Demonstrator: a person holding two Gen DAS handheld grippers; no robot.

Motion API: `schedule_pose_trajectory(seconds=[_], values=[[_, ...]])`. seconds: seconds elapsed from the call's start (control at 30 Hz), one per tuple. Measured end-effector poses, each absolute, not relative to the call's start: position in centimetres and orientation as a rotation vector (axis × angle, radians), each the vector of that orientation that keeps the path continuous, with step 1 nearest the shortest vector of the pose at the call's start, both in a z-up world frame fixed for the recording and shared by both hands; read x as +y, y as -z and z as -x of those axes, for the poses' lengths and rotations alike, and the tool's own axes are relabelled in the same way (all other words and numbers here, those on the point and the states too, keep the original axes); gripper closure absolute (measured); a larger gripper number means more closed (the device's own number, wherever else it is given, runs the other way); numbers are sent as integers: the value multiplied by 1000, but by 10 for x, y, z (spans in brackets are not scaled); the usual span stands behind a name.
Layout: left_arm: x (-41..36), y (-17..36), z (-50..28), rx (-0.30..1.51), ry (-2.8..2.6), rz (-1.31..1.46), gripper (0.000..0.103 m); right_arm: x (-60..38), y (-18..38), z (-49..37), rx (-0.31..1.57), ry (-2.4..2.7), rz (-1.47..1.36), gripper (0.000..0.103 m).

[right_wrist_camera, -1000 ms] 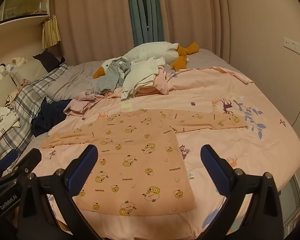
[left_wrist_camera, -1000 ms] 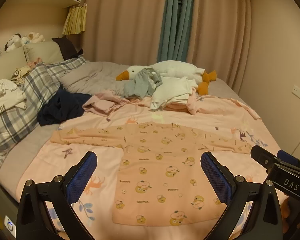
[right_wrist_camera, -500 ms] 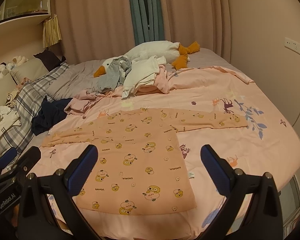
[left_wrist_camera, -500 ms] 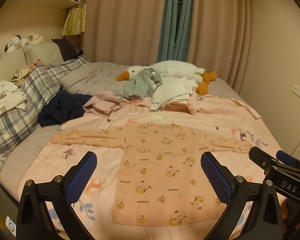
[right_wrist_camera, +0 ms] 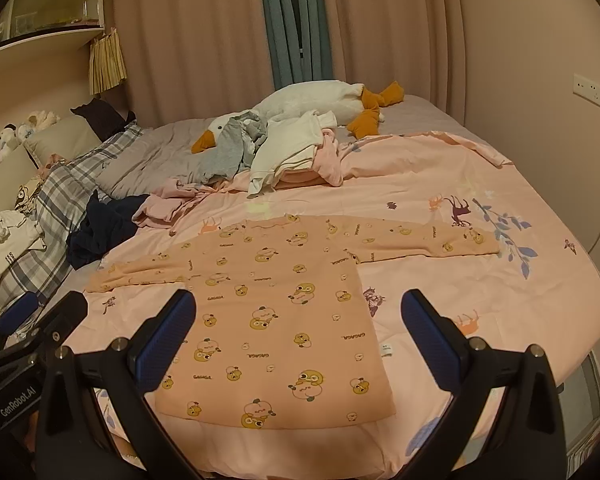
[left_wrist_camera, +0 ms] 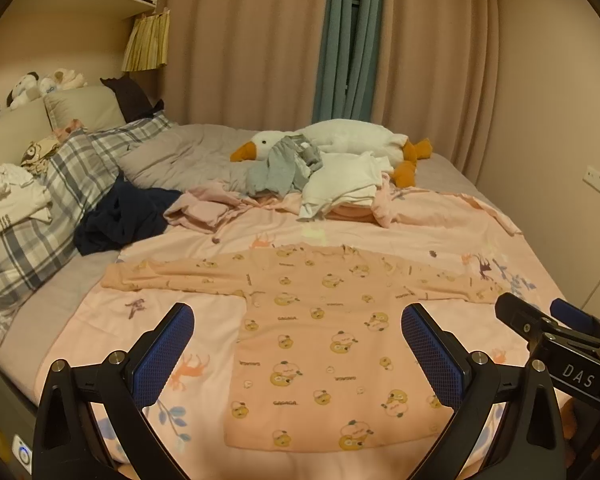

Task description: Fold small clothes

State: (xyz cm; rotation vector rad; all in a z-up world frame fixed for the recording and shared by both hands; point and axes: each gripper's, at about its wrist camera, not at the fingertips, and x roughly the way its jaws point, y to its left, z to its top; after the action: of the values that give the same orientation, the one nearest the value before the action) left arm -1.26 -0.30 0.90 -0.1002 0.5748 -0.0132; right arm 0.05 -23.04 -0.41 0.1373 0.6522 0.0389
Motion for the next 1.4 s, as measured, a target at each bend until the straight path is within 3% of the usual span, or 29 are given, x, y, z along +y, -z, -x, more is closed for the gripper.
schedule_pose_trajectory(seconds=[1.4], values=[[-4,-6,12,588,8,87,0,-230,8,-5,669,-43,-132,0]])
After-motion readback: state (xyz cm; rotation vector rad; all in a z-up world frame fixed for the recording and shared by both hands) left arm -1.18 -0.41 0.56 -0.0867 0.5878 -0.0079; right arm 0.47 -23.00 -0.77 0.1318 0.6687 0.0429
